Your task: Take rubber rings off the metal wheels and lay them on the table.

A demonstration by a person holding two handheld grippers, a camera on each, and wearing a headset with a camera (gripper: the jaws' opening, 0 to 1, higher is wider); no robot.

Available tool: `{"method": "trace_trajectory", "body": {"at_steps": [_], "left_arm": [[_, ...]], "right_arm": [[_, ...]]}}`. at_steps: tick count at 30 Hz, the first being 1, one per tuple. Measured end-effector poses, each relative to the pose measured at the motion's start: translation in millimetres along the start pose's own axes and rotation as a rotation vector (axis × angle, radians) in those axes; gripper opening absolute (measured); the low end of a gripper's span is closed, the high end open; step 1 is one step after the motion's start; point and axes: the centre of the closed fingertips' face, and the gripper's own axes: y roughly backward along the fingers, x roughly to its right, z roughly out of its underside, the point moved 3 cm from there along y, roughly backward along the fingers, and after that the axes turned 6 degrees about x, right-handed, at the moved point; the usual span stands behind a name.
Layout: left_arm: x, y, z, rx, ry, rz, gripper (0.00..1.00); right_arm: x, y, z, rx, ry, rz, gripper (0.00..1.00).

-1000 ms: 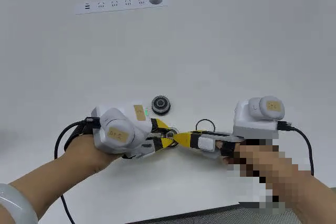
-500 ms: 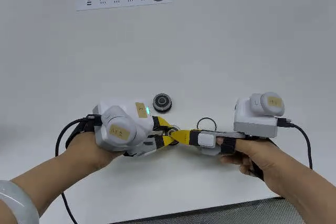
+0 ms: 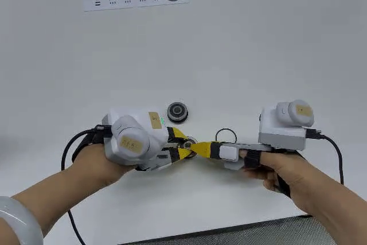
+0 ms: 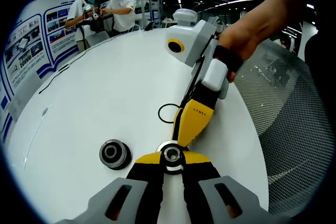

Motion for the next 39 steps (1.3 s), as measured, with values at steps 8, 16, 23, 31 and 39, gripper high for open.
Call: {"method": "trace_trajectory", "body": {"at_steps": [8,16,23,31,39], "left_arm": [[-0.4,-0.3,-0.1,-0.001,0.0,0.002,0.13],[0.1,-0.3,-0.1,-0.003,-0.002,0.003,0.13],[0.3,-0.3,0.0,-0.004,-0.003,0.003,0.13],[0.3,-0.4,-0.4,-0.008,-0.002,0.003,0.13],[0.2,-0.3,-0.2,-0.012,-0.003,0.005,0.13]], "right_arm": [[2.5,0.0,-0.6,-0.004,0.0,0.0,0.17],[7.2,2.3,-0.7,0.004,0.024,0.017,0.07],[8.0,2.8,-1.7,0.009,0.034,0.023,0.03],[8.5,3.0,-2.1,0.012,0.039,0.029,0.02],[4.4,3.1,-2.5,0.017,0.031,0.026,0.01]]}}
